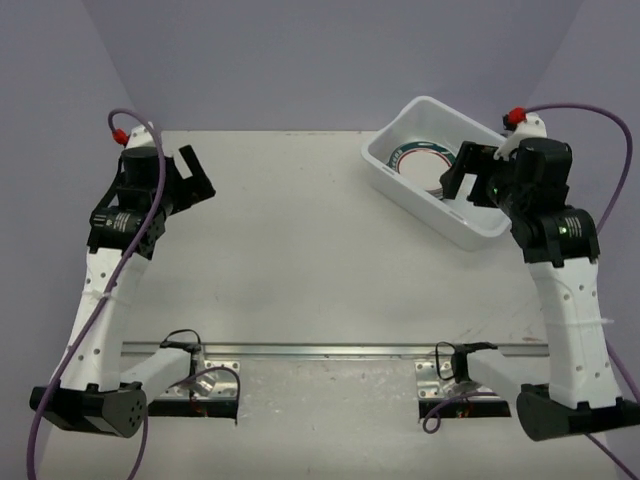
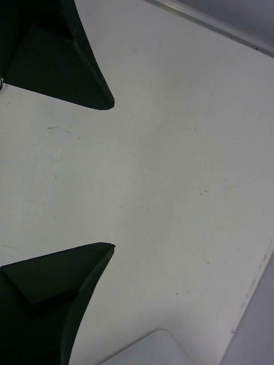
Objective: Place the plates into the plastic bin on the countertop
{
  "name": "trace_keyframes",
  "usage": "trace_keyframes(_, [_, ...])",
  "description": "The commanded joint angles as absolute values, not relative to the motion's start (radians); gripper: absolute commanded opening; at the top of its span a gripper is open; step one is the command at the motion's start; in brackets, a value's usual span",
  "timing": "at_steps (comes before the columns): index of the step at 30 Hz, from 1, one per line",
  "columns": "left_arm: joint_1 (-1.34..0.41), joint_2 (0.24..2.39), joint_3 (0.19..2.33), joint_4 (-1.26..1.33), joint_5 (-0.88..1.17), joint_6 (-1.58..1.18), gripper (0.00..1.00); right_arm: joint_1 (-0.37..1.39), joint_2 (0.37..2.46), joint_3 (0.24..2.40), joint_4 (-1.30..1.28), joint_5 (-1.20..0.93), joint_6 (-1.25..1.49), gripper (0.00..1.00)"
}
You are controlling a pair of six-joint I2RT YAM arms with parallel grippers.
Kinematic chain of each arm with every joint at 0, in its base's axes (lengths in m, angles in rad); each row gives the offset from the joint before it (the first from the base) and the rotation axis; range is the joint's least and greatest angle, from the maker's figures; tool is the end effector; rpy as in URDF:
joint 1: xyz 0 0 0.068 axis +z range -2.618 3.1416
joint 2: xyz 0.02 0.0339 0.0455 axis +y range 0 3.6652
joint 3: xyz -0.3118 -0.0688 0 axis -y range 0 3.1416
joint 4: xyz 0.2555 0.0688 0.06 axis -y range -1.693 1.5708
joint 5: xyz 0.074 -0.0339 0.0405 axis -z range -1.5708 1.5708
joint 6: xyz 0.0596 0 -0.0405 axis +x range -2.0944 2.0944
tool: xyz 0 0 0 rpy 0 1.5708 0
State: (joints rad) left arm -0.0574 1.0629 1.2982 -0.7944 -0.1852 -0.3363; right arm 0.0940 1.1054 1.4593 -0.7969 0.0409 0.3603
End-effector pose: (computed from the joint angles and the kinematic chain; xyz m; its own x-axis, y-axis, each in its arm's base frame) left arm 0.2155 -0.0014 0.4335 -0.4671 -0.2981 -0.8325 -0.2686 0.9448 -0.1875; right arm 0.2189 0.0182 0.4797 -0.4195 0.3143 -0.8516 0.0971 0.9483 0.3021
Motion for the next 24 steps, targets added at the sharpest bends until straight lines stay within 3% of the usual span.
trace_keyframes(1, [-0.063, 0.980, 1.383, -0.788, -0.239, -0.379, 1.00, 0.091, 0.947, 1.331, -0.815, 0.022, 0.243, 0.99])
trace_keyframes(5, [-0.144, 0.972, 1.350, -0.817, -0.184, -0.387, 1.00, 0.091, 0.746, 1.190, -0.772, 0.045, 0.230, 0.99])
trace_keyframes(12, [-0.207, 0.924, 1.220, -0.851, -0.340, -0.356, 1.00, 0.091, 0.524, 1.090, -0.765, 0.023, 0.221, 0.99])
trace_keyframes(24, [-0.230, 0.861, 1.147, -0.853, -0.449, -0.368, 1.00, 0.091, 0.453, 1.028, -0.775, 0.046, 0.218, 0.99])
